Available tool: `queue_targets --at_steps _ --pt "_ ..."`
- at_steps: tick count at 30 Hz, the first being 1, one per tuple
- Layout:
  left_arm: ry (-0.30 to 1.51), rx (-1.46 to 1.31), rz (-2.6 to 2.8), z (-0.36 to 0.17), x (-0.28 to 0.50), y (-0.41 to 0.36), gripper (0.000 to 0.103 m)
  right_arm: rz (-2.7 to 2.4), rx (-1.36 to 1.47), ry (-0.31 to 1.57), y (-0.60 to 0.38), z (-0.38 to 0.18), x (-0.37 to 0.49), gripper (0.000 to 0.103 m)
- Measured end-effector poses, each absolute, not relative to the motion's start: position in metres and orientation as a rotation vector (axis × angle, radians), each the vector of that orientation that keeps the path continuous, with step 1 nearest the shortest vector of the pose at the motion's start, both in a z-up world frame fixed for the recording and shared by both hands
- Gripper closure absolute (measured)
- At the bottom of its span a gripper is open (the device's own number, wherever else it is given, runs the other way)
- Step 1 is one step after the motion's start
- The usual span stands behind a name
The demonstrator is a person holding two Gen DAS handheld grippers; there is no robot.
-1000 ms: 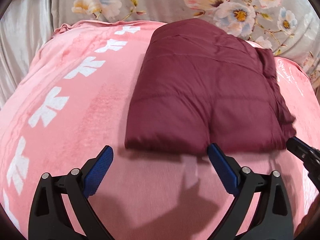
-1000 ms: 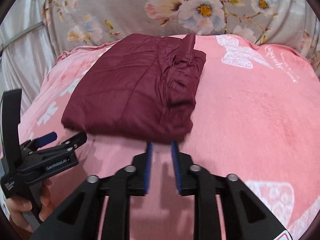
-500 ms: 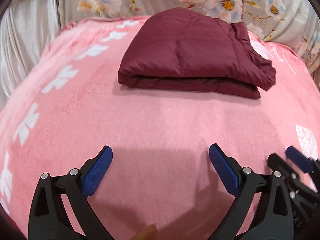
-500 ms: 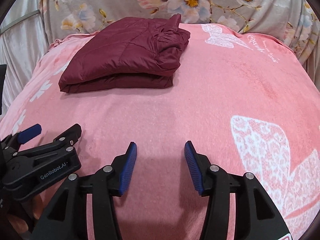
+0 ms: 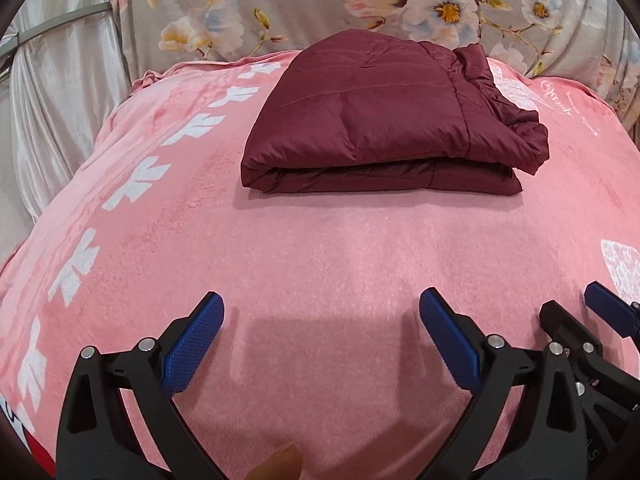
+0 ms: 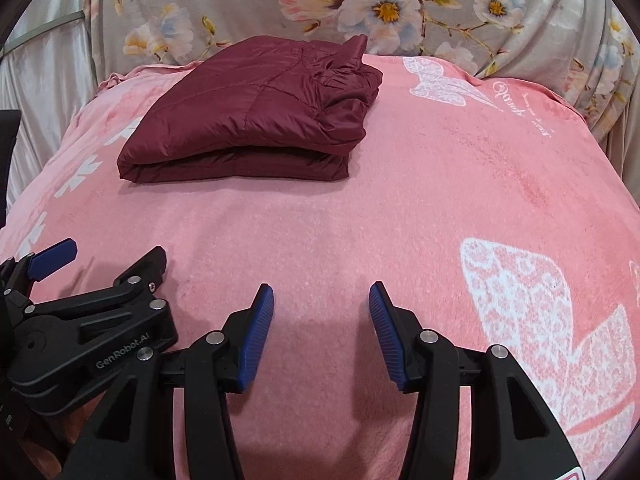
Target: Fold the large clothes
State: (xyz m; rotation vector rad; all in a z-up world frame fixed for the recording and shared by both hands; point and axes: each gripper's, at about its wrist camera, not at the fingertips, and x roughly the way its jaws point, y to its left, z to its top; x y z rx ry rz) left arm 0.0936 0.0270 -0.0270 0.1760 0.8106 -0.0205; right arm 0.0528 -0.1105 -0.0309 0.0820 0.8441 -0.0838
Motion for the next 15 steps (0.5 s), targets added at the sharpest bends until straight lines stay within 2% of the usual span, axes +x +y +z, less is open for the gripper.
queue_targets --at_steps 15 --pt "0.801 0.186 -0.009 -0.0265 0.0925 0.0268 0.007 -0.084 0.079 0.832 -0.1084 -0.03 0.0512 0.054"
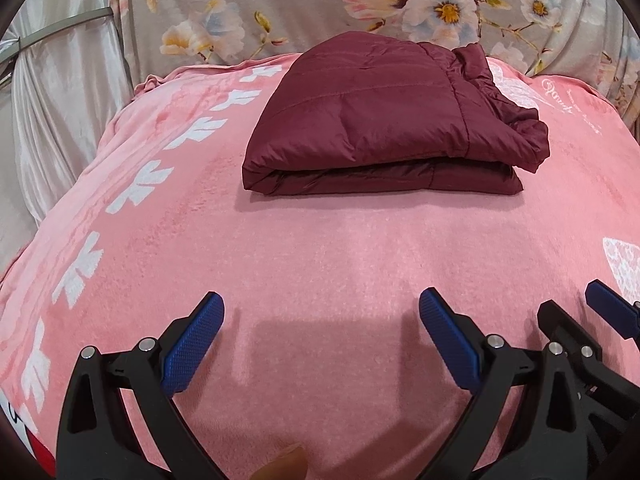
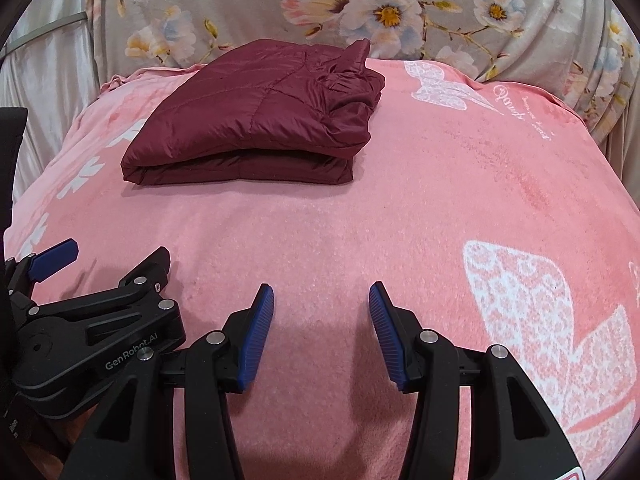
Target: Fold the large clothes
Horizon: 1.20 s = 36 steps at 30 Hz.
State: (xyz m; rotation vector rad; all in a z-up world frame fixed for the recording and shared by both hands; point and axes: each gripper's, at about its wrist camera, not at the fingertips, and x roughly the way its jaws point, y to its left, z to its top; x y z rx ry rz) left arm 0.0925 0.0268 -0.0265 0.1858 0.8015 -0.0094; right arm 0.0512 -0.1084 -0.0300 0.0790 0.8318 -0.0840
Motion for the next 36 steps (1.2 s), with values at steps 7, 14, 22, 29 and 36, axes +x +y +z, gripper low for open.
queue_targets --at_steps 7,14,22,29,36 --pt "0.789 0.187 0.008 -0.0248 0.0908 0.0268 0.007 -0.088 0.074 0.828 -0.1054 -0.0294 0.0513 0.054" --pt "0.785 0.186 0.009 -0.0242 0.0909 0.0275 0.008 -0.091 0.067 0.825 -0.1051 -0.0291 0.0514 0.054" --pt "0.783 0.185 0.009 -0.0239 0.0908 0.0285 0.008 -0.095 0.063 0.821 -0.1041 -0.0278 0.05 0.054" --pt "0.778 0.184 0.016 -0.0215 0.0895 0.0289 0.008 -0.1 0.057 0.817 -0.1024 -0.0261 0.0495 0.054" --pt "0.775 0.185 0.018 -0.0209 0.0895 0.0288 0.009 -0.102 0.055 0.817 -0.1018 -0.0262 0.0493 0.054"
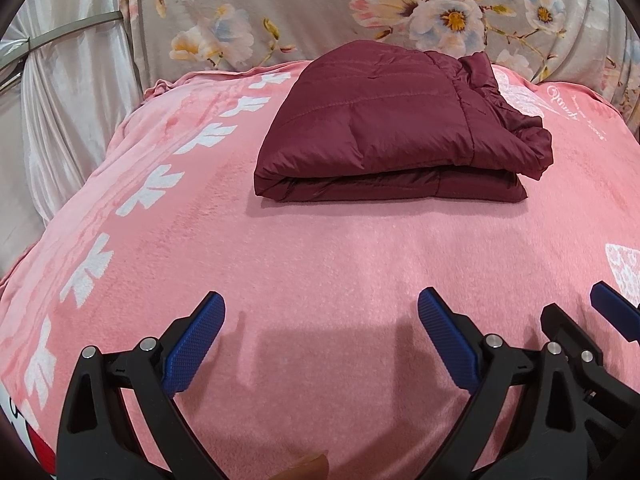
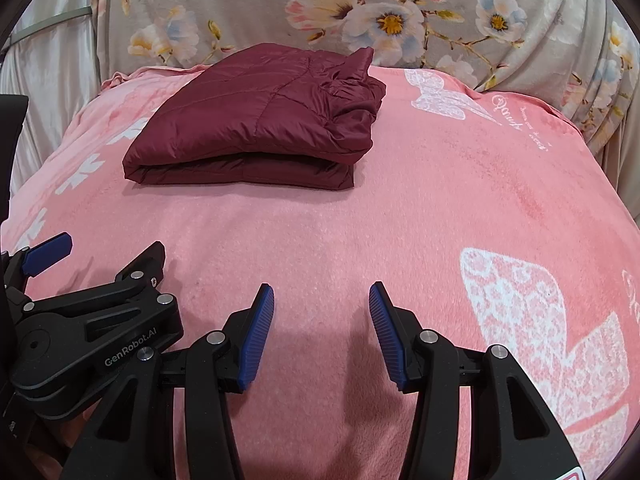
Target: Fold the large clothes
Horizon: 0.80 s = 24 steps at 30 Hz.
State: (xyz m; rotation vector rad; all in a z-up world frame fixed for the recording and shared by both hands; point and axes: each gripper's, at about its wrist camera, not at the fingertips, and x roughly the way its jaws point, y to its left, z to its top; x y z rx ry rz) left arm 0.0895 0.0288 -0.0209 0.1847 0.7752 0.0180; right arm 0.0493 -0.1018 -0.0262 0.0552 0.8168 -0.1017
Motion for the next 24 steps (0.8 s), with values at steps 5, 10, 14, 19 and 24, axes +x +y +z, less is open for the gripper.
queue_targets --at_steps 5,10,14,19,24 --pt "0.773 0.184 0.019 -0.0205 0.0889 0.0282 0.01 -0.107 0.048 0.815 -0.0993 -0.0257 0.0488 0.054" --pt "0.772 0.183 0.02 -0.0201 0.0878 0.0275 0.011 -0.109 0.045 0.814 -0.0998 -0.0252 0.049 0.054" --pt "0.772 0.184 0.021 -0.02 0.087 0.0265 0.011 -0.109 0.045 0.813 -0.0991 -0.0254 0.0488 0.054" --pt "0.771 0.183 0.021 -0.0198 0.0872 0.0268 0.011 -0.108 0.045 0.812 -0.1004 -0.025 0.0489 0.054" --pt "0.769 0.183 0.022 -0.019 0.0863 0.0254 0.012 -0.108 0.045 0.814 -0.0998 -0.0251 0.0488 0.054"
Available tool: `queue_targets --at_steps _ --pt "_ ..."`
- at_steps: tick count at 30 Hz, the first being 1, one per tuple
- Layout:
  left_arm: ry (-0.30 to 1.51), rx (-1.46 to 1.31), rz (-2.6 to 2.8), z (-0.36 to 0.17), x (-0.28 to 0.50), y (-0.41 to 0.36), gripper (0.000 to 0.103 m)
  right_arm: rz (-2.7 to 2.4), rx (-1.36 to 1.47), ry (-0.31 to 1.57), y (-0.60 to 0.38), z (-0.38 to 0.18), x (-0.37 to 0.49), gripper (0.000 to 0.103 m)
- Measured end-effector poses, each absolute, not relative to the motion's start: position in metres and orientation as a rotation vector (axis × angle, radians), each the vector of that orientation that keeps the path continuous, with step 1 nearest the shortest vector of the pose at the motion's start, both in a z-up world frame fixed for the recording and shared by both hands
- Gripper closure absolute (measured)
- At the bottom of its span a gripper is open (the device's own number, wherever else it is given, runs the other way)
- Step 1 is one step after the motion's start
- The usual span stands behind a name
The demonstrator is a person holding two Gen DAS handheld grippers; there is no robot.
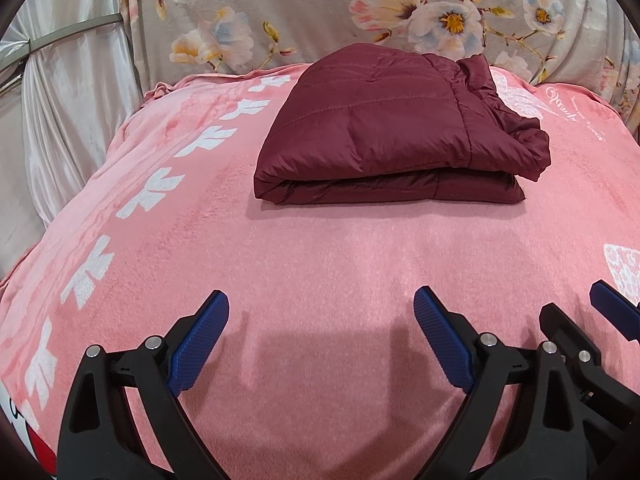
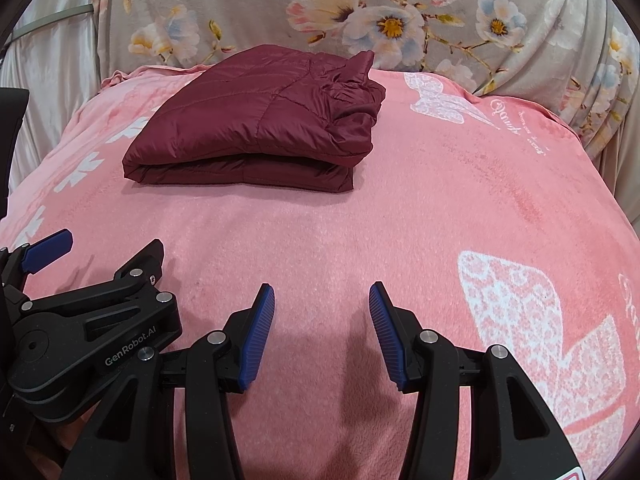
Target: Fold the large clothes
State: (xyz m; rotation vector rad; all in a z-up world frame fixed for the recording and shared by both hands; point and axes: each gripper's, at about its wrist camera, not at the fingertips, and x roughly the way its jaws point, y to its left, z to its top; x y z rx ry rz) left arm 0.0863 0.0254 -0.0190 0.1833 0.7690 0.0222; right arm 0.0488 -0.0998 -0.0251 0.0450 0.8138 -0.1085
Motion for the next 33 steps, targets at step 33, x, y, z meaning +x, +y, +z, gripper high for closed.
queue_targets --at_steps 33 --pt "0.763 0.189 0.023 -0.0154 0.0842 0.0174 0.017 -0.114 0.04 0.811 -0.0977 -0.0253 0.0482 0.054"
